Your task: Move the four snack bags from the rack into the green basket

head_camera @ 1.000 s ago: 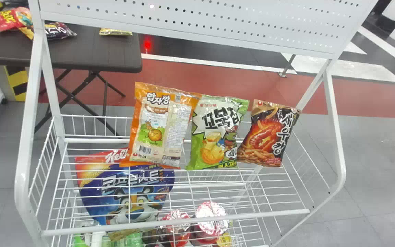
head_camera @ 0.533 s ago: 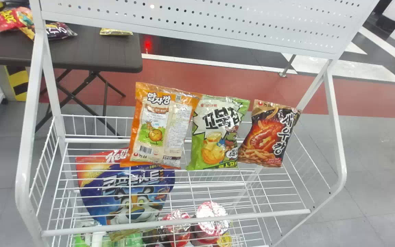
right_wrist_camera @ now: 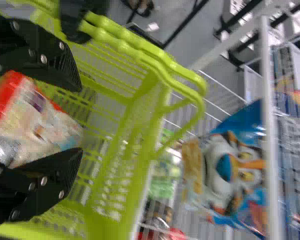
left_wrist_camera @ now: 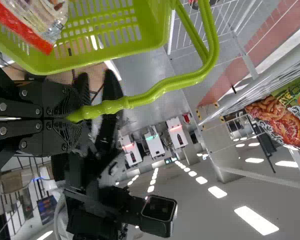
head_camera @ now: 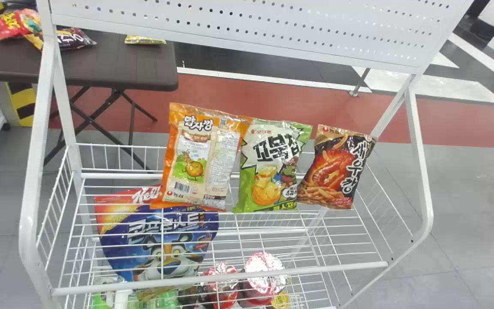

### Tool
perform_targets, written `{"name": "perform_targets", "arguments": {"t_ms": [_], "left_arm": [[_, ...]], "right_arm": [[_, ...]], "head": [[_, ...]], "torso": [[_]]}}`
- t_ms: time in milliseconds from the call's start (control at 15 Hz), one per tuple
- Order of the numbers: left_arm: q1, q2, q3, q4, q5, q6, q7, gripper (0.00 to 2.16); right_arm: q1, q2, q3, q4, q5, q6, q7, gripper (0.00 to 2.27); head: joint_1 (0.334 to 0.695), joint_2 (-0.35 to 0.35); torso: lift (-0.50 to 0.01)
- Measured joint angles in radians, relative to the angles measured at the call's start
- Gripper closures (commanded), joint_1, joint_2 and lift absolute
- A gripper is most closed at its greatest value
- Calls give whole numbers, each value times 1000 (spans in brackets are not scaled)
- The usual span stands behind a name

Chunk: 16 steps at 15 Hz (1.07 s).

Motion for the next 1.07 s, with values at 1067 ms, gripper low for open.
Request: {"name": "perform_targets", "arguments": {"t_ms": [1067], "left_arm": [[-4, 6, -17, -5, -12, 17, 12, 2024]], "right_arm": [[-641, 90, 104, 396, 30, -457, -432, 90]], "head": [[695, -276]], "torso": [[0]]}}
